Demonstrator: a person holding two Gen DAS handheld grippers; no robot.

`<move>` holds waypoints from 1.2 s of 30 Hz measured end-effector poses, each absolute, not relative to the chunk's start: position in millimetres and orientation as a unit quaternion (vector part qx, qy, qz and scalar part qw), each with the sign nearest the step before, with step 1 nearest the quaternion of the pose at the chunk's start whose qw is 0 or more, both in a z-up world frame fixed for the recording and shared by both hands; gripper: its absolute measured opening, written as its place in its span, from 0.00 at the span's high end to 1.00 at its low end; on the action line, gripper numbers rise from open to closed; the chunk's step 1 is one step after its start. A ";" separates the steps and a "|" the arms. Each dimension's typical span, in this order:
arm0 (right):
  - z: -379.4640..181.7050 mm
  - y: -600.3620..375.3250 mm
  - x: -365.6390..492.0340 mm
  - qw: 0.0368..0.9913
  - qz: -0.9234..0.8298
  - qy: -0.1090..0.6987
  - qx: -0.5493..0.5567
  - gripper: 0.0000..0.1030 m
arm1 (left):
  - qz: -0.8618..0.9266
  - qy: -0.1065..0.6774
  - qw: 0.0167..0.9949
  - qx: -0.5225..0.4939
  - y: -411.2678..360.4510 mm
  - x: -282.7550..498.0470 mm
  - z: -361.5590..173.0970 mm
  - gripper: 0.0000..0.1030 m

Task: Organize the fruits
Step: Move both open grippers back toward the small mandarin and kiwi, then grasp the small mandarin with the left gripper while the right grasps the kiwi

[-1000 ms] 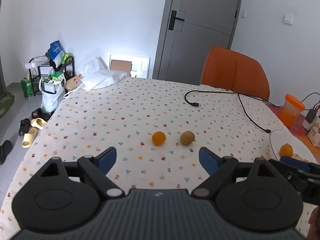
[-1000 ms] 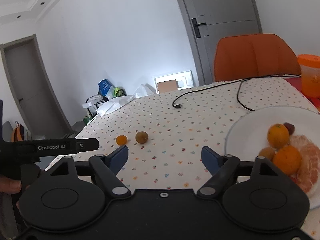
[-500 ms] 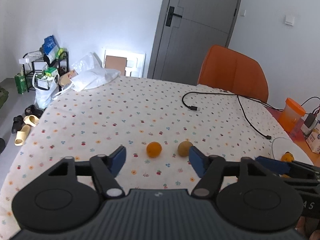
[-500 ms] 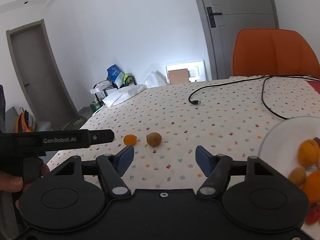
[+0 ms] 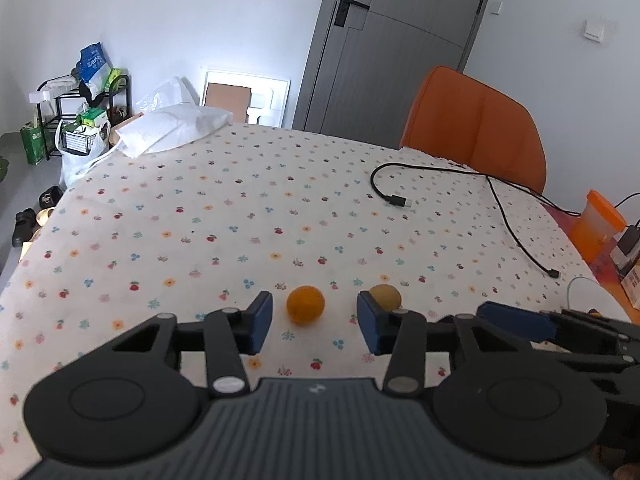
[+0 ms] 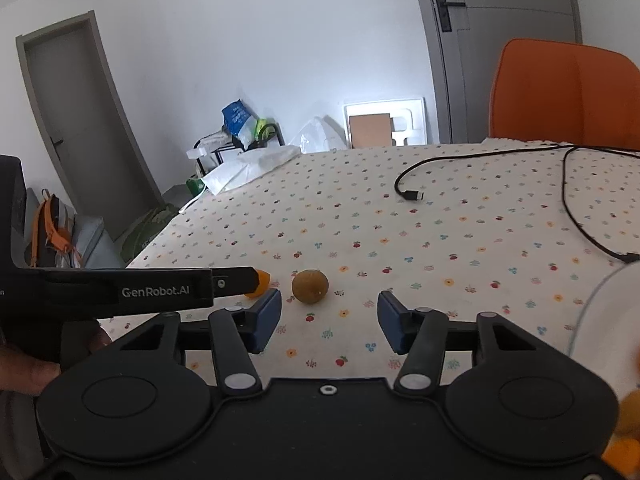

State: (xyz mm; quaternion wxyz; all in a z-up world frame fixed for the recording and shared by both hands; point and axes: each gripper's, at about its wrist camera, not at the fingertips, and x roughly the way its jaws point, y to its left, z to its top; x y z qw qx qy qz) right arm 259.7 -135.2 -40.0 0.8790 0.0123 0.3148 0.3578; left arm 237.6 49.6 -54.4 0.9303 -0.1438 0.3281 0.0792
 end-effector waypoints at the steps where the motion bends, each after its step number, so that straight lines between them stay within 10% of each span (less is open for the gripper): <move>1: -41.0 -132.8 261.7 0.878 0.360 0.316 0.010 0.51 | 0.078 0.327 0.931 -0.145 50.3 239.1 -55.7 0.57; 8: -47.1 -118.3 276.5 0.873 0.365 0.322 0.008 0.57 | 0.085 0.338 0.925 -0.153 57.8 248.2 -67.9 0.80; 36: -39.0 -126.5 264.9 0.880 0.356 0.313 0.023 0.75 | 0.091 0.288 0.940 -0.160 58.7 199.1 -29.4 0.80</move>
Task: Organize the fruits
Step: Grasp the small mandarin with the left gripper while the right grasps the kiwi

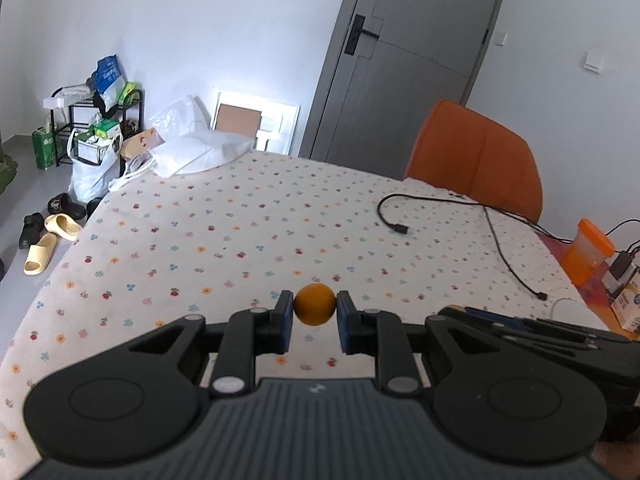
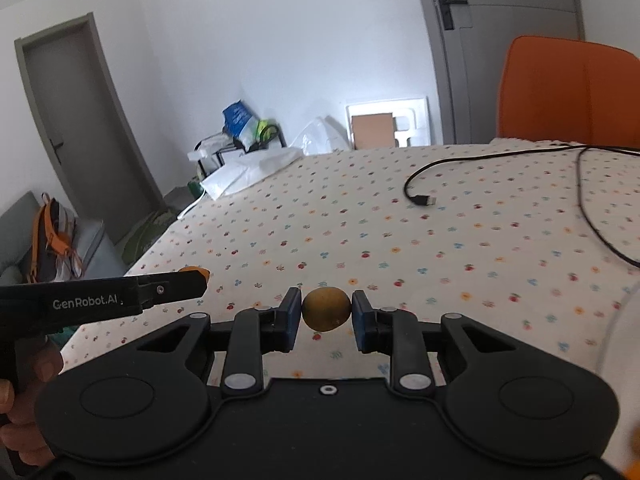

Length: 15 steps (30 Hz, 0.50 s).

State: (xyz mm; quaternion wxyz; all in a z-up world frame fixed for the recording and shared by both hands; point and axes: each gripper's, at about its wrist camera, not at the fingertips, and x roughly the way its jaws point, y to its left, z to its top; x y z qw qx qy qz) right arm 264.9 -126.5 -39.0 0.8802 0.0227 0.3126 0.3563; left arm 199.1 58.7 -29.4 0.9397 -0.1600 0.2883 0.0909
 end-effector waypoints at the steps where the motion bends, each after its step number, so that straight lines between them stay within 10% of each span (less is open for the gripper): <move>1: -36.7 -131.8 262.2 0.882 0.354 0.310 0.027 0.75 | 0.089 0.286 0.941 -0.159 55.0 197.2 -27.3 0.80; 15: -7.7 -202.1 229.3 0.904 0.325 0.269 0.078 0.75 | 0.051 0.278 0.950 -0.135 9.6 184.6 -10.5 0.80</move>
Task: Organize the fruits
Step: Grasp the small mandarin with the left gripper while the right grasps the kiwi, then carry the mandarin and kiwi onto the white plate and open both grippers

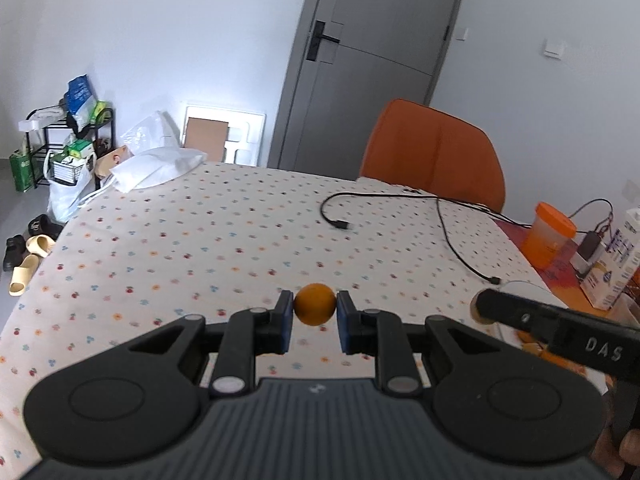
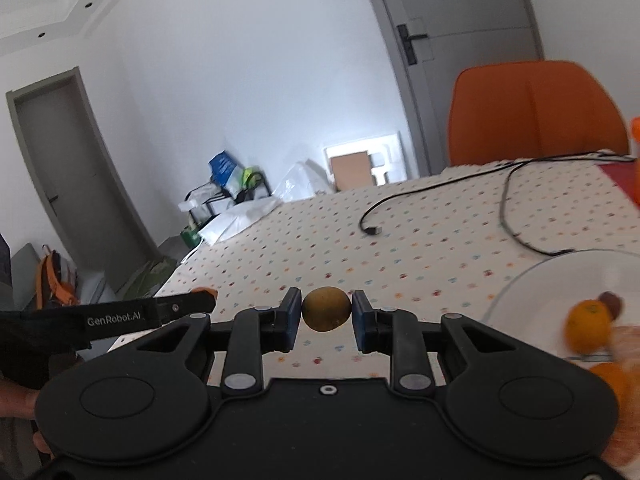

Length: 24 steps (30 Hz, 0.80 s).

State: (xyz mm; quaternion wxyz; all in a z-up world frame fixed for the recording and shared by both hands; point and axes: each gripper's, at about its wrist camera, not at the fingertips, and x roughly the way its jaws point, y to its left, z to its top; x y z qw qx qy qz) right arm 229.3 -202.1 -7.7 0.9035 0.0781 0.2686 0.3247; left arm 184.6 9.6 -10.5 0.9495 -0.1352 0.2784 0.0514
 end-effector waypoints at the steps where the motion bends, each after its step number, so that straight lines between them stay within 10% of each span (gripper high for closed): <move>1: -6.2 -205.9 227.3 0.905 0.322 0.266 0.080 0.75 | 0.049 0.279 0.950 -0.134 6.4 184.5 -9.7 0.80; 24: 3.2 -314.9 210.2 0.939 0.231 0.226 0.115 0.75 | -0.024 0.264 0.958 -0.107 -77.3 202.9 3.9 0.80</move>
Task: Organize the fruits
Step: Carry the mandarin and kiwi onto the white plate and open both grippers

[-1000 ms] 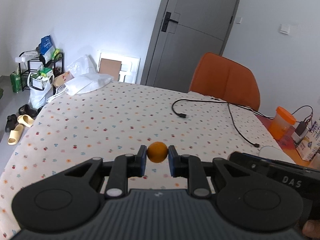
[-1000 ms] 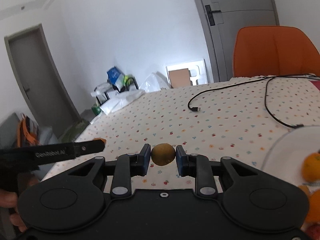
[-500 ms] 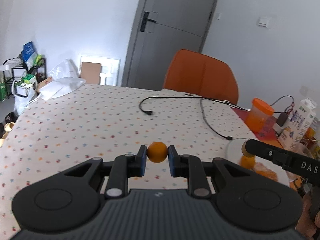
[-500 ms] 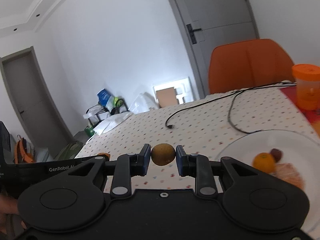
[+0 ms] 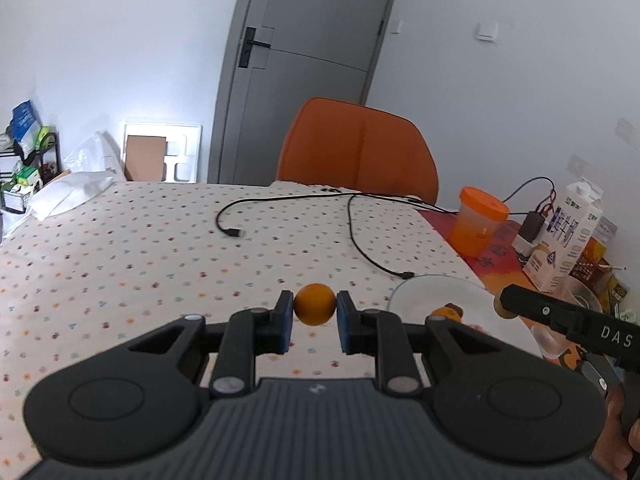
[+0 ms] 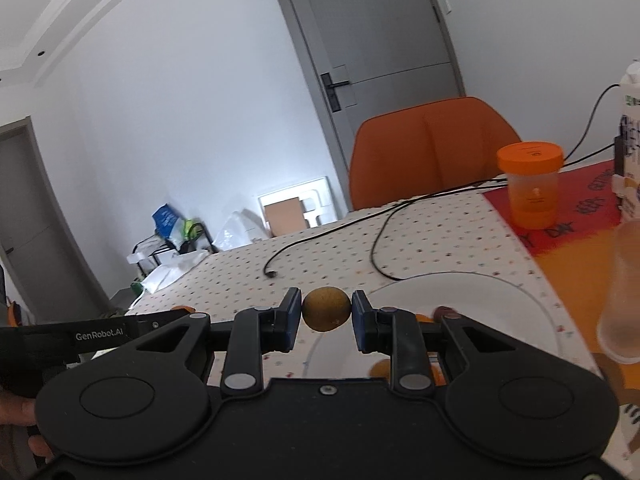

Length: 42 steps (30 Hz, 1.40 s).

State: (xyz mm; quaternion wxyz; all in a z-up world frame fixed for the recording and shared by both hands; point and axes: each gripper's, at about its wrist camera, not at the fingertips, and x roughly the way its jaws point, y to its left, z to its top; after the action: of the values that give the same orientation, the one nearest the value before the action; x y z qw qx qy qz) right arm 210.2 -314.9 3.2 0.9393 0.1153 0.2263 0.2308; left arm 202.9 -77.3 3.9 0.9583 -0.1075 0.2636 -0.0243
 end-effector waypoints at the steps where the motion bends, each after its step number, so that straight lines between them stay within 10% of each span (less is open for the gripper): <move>1: 2.5 -317.5 210.4 0.940 0.228 0.226 0.115 0.75 | -0.026 0.263 0.958 -0.107 -79.6 203.9 4.2 0.80; 42: -63.0 -394.1 263.6 0.947 0.118 0.266 0.134 0.71 | -0.078 0.323 0.941 -0.057 -156.9 280.3 -34.4 0.76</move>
State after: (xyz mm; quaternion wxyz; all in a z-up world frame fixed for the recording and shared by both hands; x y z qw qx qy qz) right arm 263.6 -394.1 -63.0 0.9472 0.1340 0.2664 0.1179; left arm 280.3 -156.9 -34.4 0.9415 -0.0569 0.3230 -0.0780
